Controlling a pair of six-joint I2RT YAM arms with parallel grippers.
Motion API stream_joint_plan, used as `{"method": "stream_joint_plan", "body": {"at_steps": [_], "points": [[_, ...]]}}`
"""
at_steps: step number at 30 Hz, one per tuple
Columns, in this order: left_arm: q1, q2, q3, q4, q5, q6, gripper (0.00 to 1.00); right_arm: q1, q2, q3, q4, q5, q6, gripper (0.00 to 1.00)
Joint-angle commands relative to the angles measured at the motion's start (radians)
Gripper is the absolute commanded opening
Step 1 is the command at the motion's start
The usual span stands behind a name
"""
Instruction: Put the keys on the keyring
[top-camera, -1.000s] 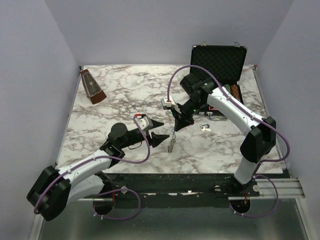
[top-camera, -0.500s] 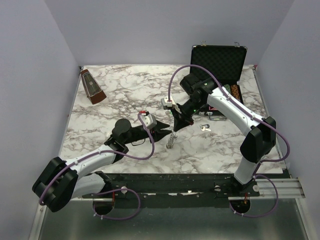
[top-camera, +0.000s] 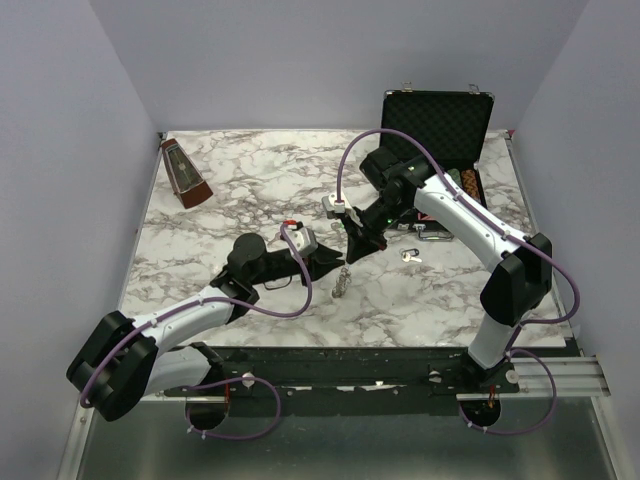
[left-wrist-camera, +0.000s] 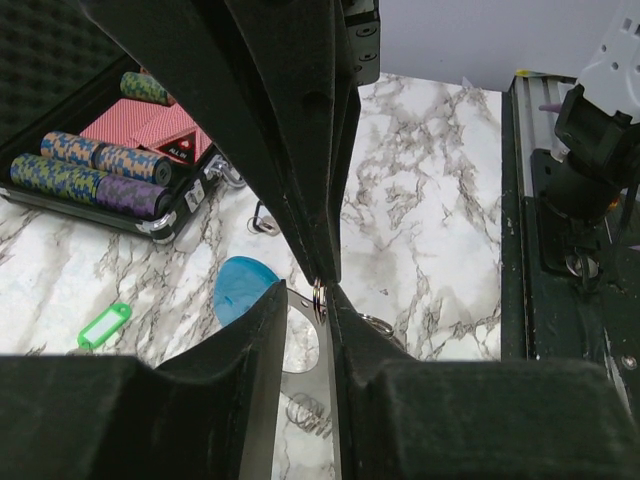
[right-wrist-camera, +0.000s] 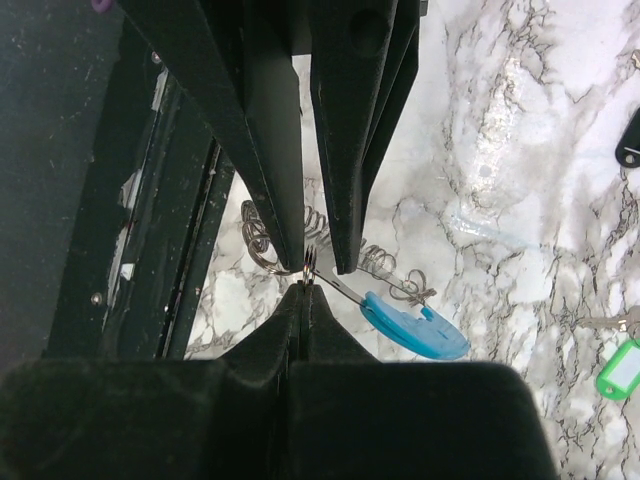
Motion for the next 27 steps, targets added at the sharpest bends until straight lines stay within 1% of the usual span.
{"method": "stream_joint_plan", "body": {"at_steps": [1, 5, 7, 11, 12, 13, 15, 17, 19, 21, 22, 24, 27], "points": [[0.002, 0.012, 0.036, -0.039, 0.033, 0.030, 0.29, 0.007, 0.005, -0.006, -0.024, -0.044, -0.018, 0.01], [0.002, 0.009, 0.042, -0.067, 0.030, 0.045, 0.28, 0.007, 0.003, -0.005, -0.023, -0.042, -0.018, 0.01], [0.002, 0.009, 0.047, -0.079, 0.032, 0.050, 0.24, 0.005, 0.003, -0.005, -0.023, -0.041, -0.018, 0.01], [0.002, 0.017, 0.059, -0.105, 0.042, 0.058, 0.12, 0.007, 0.003, -0.008, -0.024, -0.041, -0.018, 0.01], [0.002, 0.019, 0.061, -0.107, 0.047, 0.058, 0.05, 0.007, 0.005, -0.008, -0.023, -0.044, -0.018, 0.01], [0.002, 0.019, 0.062, -0.107, 0.053, 0.055, 0.00, 0.007, 0.005, -0.008, -0.023, -0.044, -0.018, 0.01], [0.002, 0.019, 0.062, -0.102, 0.056, 0.038, 0.00, 0.007, 0.006, -0.011, -0.023, -0.049, -0.018, 0.01], [0.004, 0.016, 0.062, -0.102, 0.049, 0.018, 0.00, 0.007, 0.006, -0.009, -0.020, -0.056, -0.012, 0.03], [0.010, 0.002, 0.047, -0.078, 0.033, -0.014, 0.00, 0.007, 0.007, -0.009, 0.005, -0.056, 0.029, 0.11], [0.025, -0.024, 0.000, 0.003, 0.015, -0.071, 0.00, 0.005, 0.005, -0.009, 0.019, -0.056, 0.054, 0.27], [0.030, -0.041, -0.037, 0.064, 0.003, -0.108, 0.00, 0.004, -0.001, -0.011, 0.020, -0.062, 0.062, 0.32], [0.042, -0.082, -0.110, 0.169, -0.024, -0.149, 0.00, -0.008, -0.012, -0.012, 0.022, -0.096, 0.063, 0.38], [0.054, -0.126, -0.195, 0.316, -0.037, -0.195, 0.00, -0.024, -0.024, -0.023, 0.019, -0.151, 0.045, 0.41]]}}
